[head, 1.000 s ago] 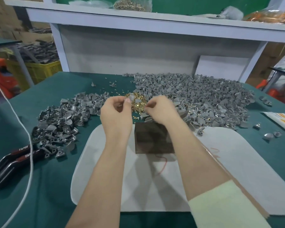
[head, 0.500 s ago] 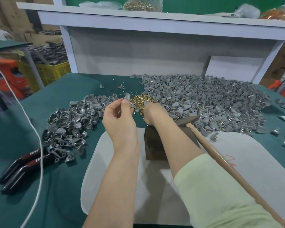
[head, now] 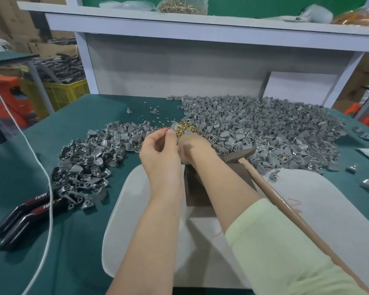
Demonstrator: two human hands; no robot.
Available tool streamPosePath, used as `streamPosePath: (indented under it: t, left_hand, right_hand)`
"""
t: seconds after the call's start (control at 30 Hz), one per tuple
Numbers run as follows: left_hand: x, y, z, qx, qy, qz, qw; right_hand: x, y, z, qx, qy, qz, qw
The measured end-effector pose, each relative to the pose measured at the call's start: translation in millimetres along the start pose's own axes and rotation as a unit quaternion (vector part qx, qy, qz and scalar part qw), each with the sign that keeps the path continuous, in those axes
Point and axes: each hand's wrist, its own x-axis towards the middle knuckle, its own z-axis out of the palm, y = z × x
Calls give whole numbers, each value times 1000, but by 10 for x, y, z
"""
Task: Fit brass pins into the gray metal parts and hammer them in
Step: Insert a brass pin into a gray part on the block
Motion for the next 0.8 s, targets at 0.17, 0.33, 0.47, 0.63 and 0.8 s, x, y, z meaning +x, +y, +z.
streamPosePath:
  t: [0.17,0.33,0.47,0.63,0.8]
  left_hand:
    - [6,-8,-8,11,-17,-2,1000]
    - [-24,-78,20,137,-147,31,979]
    - [-172,-172,79,347,-265,98,894]
    - [-276,-181,81,519,-318,130,783]
    - [-267,-111,59,549,-314,125,765]
  right_hand:
    - [-96,98,-125,36,-4,16,999]
    - [-554,557,-428,361,119,41,924]
    - [-1071,861,-502,493,164,7,854]
    - [-1296,1030,-209,498,176,17,849]
    - [-1253,1028,-38,511,169,11,843]
